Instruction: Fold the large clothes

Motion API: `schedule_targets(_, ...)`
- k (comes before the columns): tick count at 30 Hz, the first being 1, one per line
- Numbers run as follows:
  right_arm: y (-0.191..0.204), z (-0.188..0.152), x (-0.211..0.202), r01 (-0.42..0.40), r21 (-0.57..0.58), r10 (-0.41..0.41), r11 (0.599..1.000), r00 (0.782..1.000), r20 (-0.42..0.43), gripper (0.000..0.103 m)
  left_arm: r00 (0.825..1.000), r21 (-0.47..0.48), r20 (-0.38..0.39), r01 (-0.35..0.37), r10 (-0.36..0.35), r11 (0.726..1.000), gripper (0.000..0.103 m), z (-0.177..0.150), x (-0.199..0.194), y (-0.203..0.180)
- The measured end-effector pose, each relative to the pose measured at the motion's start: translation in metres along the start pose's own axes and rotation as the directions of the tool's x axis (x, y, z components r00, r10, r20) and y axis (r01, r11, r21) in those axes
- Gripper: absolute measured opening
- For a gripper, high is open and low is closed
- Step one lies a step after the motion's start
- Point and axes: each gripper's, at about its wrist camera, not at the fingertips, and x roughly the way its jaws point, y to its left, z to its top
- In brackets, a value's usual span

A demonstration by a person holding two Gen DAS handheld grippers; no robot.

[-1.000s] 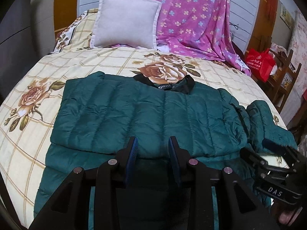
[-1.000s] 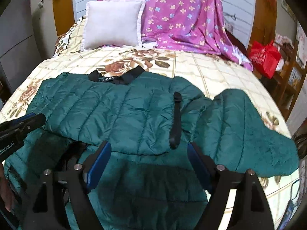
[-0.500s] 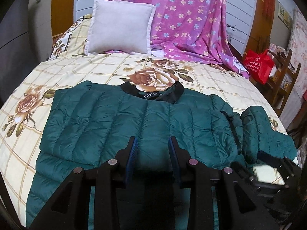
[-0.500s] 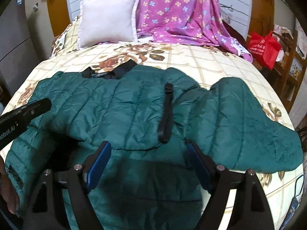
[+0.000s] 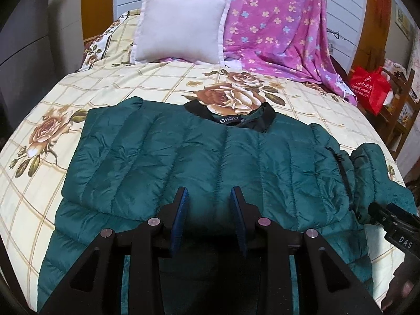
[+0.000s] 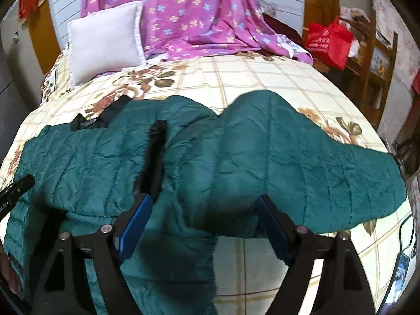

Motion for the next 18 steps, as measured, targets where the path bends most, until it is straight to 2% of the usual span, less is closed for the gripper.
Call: schedule_targets(18,-0.036,-0.007,-0.005,0.036,0.053,-0.036,0.998,0.999,0.001,0.084,0.998,0.038,0.001,0.063,-0.064,0.997,0.015,-0.006,-0.011,-0.028)
